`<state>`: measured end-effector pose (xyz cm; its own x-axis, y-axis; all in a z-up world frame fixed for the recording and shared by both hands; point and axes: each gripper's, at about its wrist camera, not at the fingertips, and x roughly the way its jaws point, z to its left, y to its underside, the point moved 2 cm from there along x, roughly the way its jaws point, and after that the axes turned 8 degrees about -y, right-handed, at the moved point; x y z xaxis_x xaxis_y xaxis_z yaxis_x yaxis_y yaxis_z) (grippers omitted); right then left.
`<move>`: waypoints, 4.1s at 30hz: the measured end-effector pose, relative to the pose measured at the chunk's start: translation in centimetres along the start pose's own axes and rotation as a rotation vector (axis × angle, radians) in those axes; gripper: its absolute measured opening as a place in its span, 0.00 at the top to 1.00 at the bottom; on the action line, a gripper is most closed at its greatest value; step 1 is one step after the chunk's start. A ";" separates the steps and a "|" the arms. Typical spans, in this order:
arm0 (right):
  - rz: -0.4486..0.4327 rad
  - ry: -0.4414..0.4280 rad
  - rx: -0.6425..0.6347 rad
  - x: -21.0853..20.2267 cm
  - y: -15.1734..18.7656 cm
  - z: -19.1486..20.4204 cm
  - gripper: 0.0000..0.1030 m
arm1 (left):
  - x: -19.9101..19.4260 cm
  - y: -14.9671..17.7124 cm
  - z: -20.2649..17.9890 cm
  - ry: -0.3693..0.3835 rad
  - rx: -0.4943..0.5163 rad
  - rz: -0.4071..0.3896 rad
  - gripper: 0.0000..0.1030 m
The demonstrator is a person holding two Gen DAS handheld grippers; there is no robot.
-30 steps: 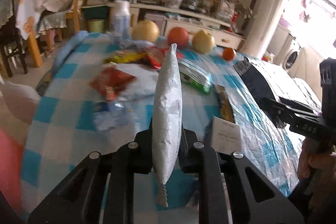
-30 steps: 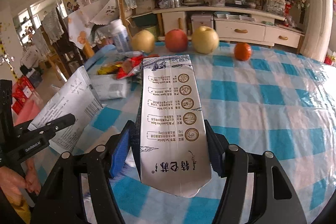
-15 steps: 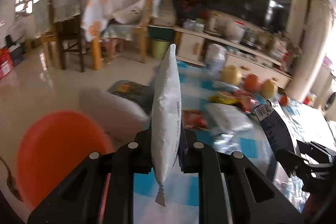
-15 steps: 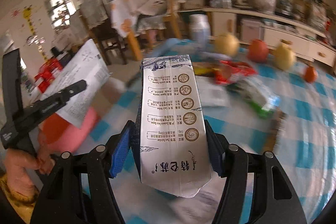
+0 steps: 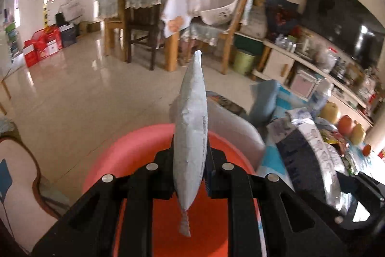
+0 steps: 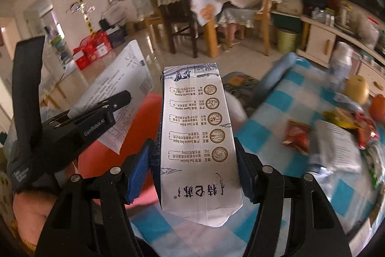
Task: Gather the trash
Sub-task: 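Carry the white wrapper with the left gripper to the pink bucket and release, then lower the right gripper and release the milk carton onto the table, then grasp the milk carton with the left gripper while the right gripper grasps the brown snack stick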
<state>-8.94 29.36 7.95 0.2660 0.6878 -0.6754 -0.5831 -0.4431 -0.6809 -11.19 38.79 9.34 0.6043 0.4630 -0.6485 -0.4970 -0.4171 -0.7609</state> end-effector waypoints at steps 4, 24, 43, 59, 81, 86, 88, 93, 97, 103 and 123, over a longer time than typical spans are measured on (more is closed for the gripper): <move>0.042 -0.029 -0.028 2.7 -0.2 2.0 0.37 | 0.8 -0.2 1.8 -0.054 -0.018 0.006 0.78; -0.051 0.155 0.022 -3.3 5.0 -2.4 0.14 | -2.1 -0.5 -4.1 -0.073 0.162 -0.136 0.16; -0.097 0.262 0.149 -10.9 10.1 -8.2 0.14 | -4.4 2.2 -13.3 -0.026 0.350 -0.174 0.14; -0.128 0.288 0.202 -13.6 12.4 -11.4 0.14 | -5.6 4.2 -19.2 -0.011 0.445 -0.194 0.14; -0.182 0.317 0.304 -18.0 15.1 -16.8 0.14 | -6.5 7.5 -25.6 -0.010 0.596 -0.208 0.14; -0.186 0.329 0.332 -18.9 15.6 -18.2 0.14 | -6.6 8.4 -26.7 -0.005 0.631 -0.212 0.14; -0.187 0.334 0.340 -19.2 15.8 -18.6 0.14 | -6.7 8.8 -27.2 -0.005 0.649 -0.213 0.14; -0.187 0.354 0.351 -19.8 16.1 -19.7 0.14 | -7.0 9.6 -28.1 0.004 0.686 -0.216 0.14; -0.193 0.367 0.366 -20.5 16.3 -20.9 0.14 | -7.3 10.5 -29.0 0.052 0.728 -0.203 0.14; -0.195 0.413 0.438 -22.1 17.0 -24.5 0.14 | -8.3 12.3 -30.1 0.253 0.803 -0.123 0.14; -0.055 0.368 0.569 -18.4 17.5 -30.8 0.23 | -11.0 20.6 -34.2 0.614 0.984 0.103 0.14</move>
<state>-0.45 -8.76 -0.28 0.4919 0.4160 -0.7648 -0.8474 0.0273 -0.5302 -6.74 -1.66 1.57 0.5994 -0.1066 -0.7933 -0.6671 0.4813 -0.5687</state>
